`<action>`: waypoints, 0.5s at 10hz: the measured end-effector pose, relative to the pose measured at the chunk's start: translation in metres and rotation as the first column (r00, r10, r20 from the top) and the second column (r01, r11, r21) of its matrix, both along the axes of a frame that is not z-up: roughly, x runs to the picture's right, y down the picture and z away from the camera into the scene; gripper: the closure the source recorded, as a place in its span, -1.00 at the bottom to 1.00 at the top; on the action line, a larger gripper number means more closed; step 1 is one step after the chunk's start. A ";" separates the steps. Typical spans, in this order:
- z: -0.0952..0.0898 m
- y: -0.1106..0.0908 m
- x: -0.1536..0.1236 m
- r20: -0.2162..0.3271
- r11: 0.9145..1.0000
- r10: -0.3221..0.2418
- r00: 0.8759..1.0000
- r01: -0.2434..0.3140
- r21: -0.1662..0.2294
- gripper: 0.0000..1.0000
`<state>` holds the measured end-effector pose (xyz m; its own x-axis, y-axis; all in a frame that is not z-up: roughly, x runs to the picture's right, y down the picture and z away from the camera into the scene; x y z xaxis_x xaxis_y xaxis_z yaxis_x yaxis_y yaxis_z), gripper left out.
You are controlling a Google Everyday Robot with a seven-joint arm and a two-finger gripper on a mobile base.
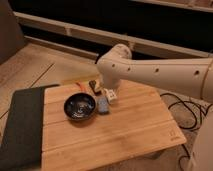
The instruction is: Wipe the white sponge on the table
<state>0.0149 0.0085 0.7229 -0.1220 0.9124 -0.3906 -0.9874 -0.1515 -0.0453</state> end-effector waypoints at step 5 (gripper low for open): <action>0.015 0.021 0.003 -0.012 0.997 0.040 0.999 -0.040 -0.067 -0.30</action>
